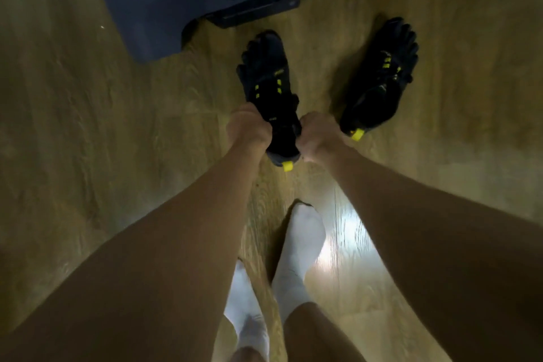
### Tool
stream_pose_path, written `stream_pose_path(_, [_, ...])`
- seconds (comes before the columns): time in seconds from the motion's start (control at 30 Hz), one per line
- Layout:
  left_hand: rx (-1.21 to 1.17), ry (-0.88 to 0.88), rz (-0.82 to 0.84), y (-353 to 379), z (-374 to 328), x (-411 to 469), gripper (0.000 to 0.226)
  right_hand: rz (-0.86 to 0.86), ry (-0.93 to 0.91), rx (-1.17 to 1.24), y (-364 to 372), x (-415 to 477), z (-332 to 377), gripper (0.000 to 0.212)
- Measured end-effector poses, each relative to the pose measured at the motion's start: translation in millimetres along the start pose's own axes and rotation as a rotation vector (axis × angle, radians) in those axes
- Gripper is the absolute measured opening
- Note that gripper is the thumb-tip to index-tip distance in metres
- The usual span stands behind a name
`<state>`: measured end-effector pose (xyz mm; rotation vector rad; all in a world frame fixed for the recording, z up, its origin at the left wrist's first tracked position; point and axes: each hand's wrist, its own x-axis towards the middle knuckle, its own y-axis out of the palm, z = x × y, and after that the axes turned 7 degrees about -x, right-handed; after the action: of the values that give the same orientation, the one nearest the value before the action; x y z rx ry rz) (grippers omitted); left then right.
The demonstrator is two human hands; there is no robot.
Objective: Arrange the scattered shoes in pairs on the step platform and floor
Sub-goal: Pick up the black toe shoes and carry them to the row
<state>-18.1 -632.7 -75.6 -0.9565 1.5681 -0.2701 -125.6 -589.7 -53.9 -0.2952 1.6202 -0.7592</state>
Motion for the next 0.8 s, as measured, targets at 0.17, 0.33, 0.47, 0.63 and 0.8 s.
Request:
stream_pose_path(0.17, [0.105, 0.108, 0.145, 16.3, -6.3, -9.6, 0.037, 0.124, 0.142, 0.334, 43.6, -16.6, -6.5, 0.033])
stream_pose_path(0.33, [0.044, 0.187, 0.114, 29.8, -12.6, -33.9, 0.069, -0.049, 0.244, 0.724, 55.8, -18.8, -33.3, 0.036])
stream_pose_path(0.47, [-0.198, 0.591, -0.041, 35.2, -57.8, -61.2, 0.057, -0.257, 0.546, 1.120, 54.1, -20.7, -85.2, 0.028])
stream_pose_path(0.63, [-0.193, 0.457, 0.171, 65.1, -142.8, -40.1, 0.040, -0.354, 0.708, 1.407, 32.8, 1.4, -134.2, 0.019])
stream_pose_path(0.8, [0.017, 0.382, 0.169, 84.9, -164.3, -5.7, 0.026, -0.175, 0.546, 1.142, 18.0, 35.7, -136.3, 0.027])
